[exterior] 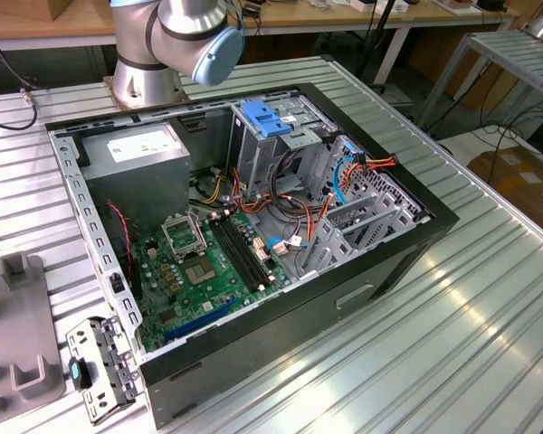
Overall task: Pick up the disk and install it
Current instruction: 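Pick up the disk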
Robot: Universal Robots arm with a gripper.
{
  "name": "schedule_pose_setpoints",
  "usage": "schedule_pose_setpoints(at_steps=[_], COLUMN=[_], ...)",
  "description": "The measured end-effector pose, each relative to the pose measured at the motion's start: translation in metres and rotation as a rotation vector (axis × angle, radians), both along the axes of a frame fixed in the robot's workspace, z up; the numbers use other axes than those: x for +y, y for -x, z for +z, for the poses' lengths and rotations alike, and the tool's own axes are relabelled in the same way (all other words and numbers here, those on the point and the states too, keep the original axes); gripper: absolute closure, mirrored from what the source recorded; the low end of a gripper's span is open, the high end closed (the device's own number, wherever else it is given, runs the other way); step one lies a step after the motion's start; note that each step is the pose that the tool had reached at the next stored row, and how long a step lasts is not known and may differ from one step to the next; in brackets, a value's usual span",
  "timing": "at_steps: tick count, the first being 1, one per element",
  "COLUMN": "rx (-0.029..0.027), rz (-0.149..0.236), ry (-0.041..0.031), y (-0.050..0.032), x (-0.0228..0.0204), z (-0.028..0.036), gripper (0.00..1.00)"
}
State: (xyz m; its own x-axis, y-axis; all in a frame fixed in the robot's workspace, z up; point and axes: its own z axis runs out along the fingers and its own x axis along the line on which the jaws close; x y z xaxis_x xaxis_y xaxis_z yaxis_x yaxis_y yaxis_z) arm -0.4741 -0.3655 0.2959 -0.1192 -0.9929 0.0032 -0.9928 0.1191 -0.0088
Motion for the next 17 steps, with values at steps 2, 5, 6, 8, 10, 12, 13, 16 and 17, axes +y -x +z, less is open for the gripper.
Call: schedule_pose_setpoints(at_steps=[2, 5, 6, 8, 10, 12, 13, 16, 17], rx=[0.0000, 0.0000, 0.0000, -0.0002, -0.0001, -0.0001, 0.0000, -0.0001, 0.0000], rz=[0.000, 0.000, 0.001, 0.022, 0.061, 0.097, 0.104, 0.107, 0.107], ry=[0.0000, 0.0001, 0.0001, 0.0001, 0.0001, 0.0001, 0.0001, 0.0000, 0.0001], y=[0.0000, 0.0000, 0.0000, 0.0000, 0.0000, 0.0000, 0.0000, 0.0000, 0.0000], x=[0.0000, 0.0000, 0.0000, 0.0000, 0.0000, -0.0001, -0.0001, -0.0001, -0.0001], z=[0.0000, 0.0000, 0.0000, -0.0001, -0.0001, -0.0001, 0.0000, -0.0001, 0.0000], gripper=[0.63, 0.63, 0.63, 0.63, 0.63, 0.63, 0.63, 0.63, 0.63])
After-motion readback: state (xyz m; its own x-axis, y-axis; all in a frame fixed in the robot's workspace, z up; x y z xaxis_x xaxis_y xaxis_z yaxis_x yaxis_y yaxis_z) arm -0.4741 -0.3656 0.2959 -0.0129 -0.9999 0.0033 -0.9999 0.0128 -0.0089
